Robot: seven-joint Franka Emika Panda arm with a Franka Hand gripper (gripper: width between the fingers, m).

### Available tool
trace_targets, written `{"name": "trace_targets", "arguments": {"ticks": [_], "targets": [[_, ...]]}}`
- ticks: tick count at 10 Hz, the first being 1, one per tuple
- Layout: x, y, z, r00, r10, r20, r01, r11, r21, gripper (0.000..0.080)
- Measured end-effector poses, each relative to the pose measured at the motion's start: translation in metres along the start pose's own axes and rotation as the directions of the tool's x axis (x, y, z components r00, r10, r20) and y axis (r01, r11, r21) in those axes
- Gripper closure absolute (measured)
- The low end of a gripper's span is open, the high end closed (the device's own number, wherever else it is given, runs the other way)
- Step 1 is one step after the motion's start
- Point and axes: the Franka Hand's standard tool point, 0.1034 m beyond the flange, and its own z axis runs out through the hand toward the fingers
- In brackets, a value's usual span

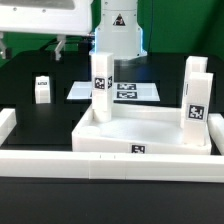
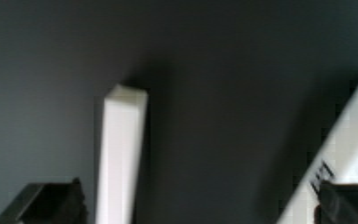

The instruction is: Assemble desk

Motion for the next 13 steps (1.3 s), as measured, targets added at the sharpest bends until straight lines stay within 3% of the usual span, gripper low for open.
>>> {"name": "trace_targets", "arguments": {"ticks": [2, 3, 4, 6, 8, 9, 11, 13], "targets": [[-0.027, 0.017, 0.019, 0.999, 0.004, 0.033, -0.004, 1.0, -0.003, 0.015], [-0.032, 0.015, 0.026, 0.999, 0.006, 0.051, -0.006, 1.0, -0.005, 0.015], [-0.028, 0.011, 0.025, 0.998, 0.004, 0.066, -0.005, 1.0, 0.011, 0.015], [-0.028, 0.011, 0.026, 0.997, 0.009, 0.071, -0.01, 1.0, 0.013, 0.015], [-0.028, 0.002, 0.031, 0.983, 0.011, 0.182, -0.023, 0.998, 0.062, 0.015], [-0.028, 0.001, 0.037, 0.976, 0.026, 0.218, -0.04, 0.997, 0.059, 0.015], [-0.034, -0.005, 0.046, 0.945, 0.016, 0.327, -0.045, 0.995, 0.083, 0.015], [-0.038, -0.009, 0.05, 0.896, -0.002, 0.443, -0.059, 0.991, 0.123, 0.015]]}}
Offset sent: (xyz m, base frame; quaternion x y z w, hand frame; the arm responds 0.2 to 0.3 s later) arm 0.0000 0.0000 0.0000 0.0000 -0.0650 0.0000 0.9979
